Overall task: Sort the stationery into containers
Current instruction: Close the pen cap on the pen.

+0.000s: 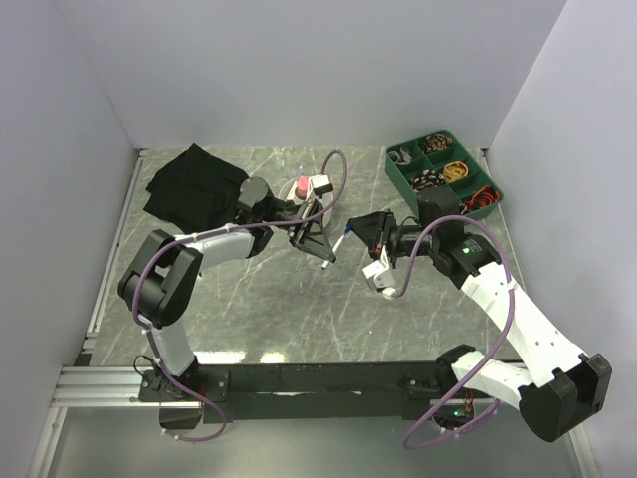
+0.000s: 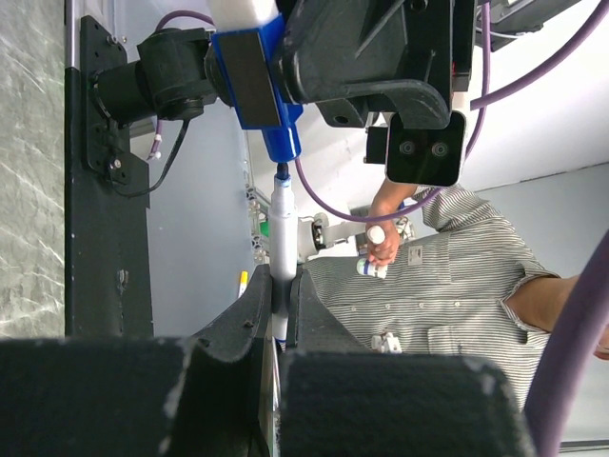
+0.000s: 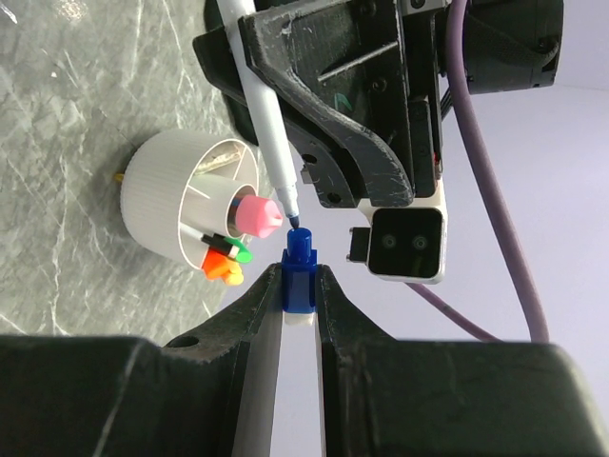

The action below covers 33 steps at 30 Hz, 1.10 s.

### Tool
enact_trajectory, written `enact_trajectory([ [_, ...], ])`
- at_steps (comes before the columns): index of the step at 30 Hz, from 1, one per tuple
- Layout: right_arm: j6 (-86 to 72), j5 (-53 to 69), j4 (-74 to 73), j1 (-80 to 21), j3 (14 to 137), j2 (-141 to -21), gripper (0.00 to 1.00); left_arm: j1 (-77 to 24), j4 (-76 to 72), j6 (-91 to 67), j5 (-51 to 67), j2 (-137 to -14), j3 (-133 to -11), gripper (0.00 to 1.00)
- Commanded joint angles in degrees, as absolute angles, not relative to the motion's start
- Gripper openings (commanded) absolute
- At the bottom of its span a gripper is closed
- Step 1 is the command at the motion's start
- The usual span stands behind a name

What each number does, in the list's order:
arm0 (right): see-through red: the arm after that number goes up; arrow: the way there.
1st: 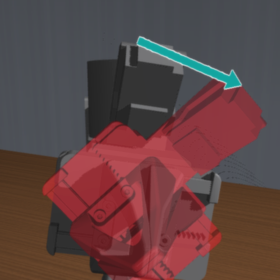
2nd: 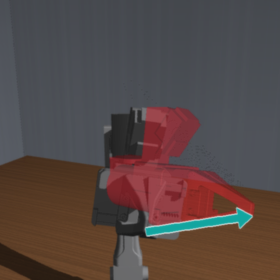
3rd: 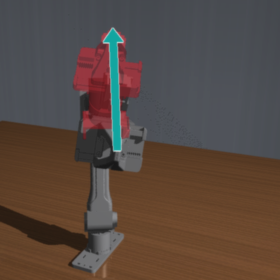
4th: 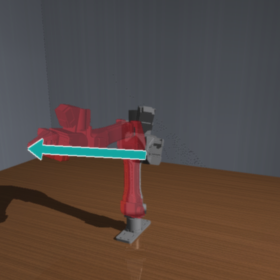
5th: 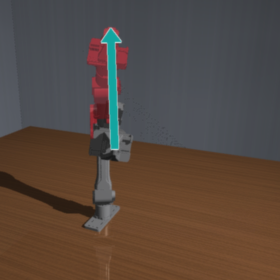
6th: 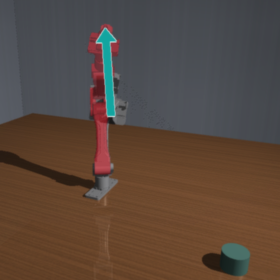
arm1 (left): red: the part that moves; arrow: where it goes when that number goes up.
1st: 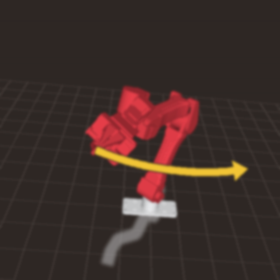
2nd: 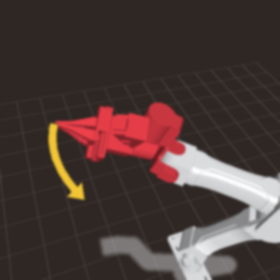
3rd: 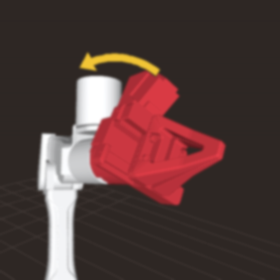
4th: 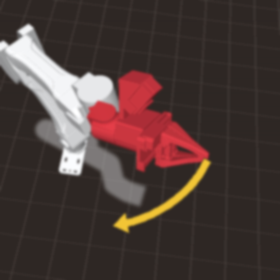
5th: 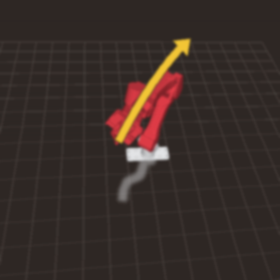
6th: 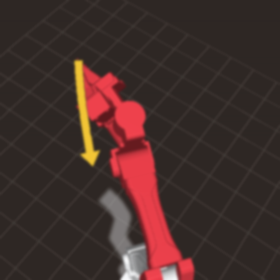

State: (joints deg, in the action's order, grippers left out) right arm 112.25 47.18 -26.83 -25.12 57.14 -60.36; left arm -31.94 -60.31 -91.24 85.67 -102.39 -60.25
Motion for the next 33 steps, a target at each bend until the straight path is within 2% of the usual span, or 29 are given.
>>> enact_trajectory([
  [1, 113.38, 47.46, -27.95, -24.87, 59.68, -60.47, 0.0, -31.55, -63.98, -91.49, 97.29, -101.86, -61.17, 0.01],
  [12, 112.06, 48.08, -26.37, -24.96, 60.12, -60.91, 0.0, -31.55, -64.69, -91.76, 97.29, -102.92, -61.96, 0.01],
  [33, 120.93, 47.11, -33.57, -28.21, 60.38, -61.7, 0.0, -31.55, -62.85, -91.67, 97.12, -106.17, -65.21, 0.01],
])
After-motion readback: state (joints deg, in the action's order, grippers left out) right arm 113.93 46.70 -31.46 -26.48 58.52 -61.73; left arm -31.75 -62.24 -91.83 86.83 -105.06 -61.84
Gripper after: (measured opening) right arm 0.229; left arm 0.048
